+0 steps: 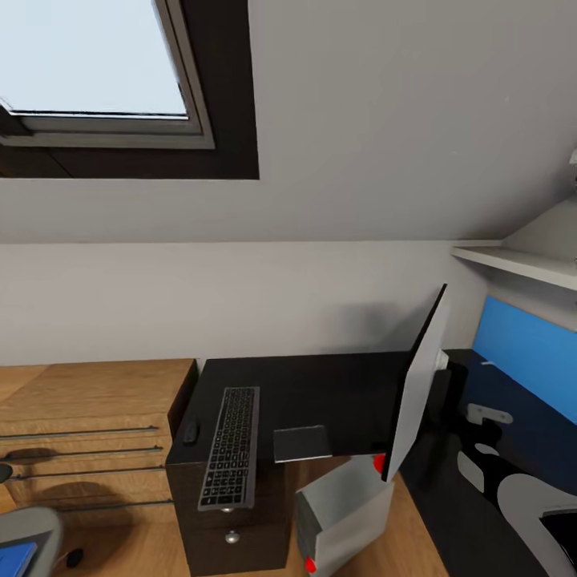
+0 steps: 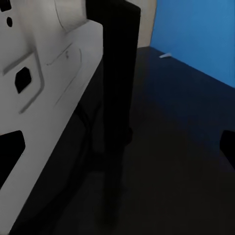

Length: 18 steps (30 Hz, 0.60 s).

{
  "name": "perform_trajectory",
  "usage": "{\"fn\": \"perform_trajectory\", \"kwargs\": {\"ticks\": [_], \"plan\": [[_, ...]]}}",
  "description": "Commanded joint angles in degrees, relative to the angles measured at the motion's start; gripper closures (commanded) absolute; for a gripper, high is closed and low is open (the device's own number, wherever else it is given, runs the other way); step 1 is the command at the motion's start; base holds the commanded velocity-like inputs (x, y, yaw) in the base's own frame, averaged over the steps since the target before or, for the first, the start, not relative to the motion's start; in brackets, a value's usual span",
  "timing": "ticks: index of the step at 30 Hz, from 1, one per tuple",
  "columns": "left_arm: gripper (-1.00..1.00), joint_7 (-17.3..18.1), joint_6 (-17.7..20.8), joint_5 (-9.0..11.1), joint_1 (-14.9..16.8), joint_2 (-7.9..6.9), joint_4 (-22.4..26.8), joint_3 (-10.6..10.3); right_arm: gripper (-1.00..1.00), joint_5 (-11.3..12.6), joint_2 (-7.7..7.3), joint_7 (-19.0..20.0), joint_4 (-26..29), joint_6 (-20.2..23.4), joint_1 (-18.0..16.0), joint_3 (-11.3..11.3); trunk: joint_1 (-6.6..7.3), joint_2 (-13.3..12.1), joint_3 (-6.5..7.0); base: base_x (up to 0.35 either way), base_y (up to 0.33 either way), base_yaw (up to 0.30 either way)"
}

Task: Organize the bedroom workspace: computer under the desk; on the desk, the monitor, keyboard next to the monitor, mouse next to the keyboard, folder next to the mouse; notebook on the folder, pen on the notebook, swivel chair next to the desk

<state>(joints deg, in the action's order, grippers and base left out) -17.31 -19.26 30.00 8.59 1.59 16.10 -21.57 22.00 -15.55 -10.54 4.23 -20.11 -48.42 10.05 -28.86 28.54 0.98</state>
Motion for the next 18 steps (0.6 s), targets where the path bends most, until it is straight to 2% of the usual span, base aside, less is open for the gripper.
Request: {"fn": "perform_trajectory", "kwargs": {"ticks": [1, 11, 18], "plan": [[-1.0, -0.4, -0.2, 0.3, 0.0, -0.04, 0.0, -0.5, -1.0, 0.4, -0.01, -0.2, 0.0, -0.1, 0.0, 0.5, -0.02, 0.0, -0.02, 0.036, -0.078, 0.0], [-1.0, -0.3, -0.3, 0.3, 0.0, -0.09, 0.4, -0.6, -1.0, 0.1, 0.15, -0.2, 0.0, -1.5, 0.0, 0.7, -0.02, 0.0, -0.02, 0.007, -0.016, 0.0], [-1.0, -0.4, -0.3, 0.4, 0.0, -0.11, 0.6, -0.6, -1.0, 0.0, 0.27, -0.2, 0.0, -1.5, 0.0, 0.7, -1.56, 2.8, -1.27, 0.0, 0.0, 0.0]]}}
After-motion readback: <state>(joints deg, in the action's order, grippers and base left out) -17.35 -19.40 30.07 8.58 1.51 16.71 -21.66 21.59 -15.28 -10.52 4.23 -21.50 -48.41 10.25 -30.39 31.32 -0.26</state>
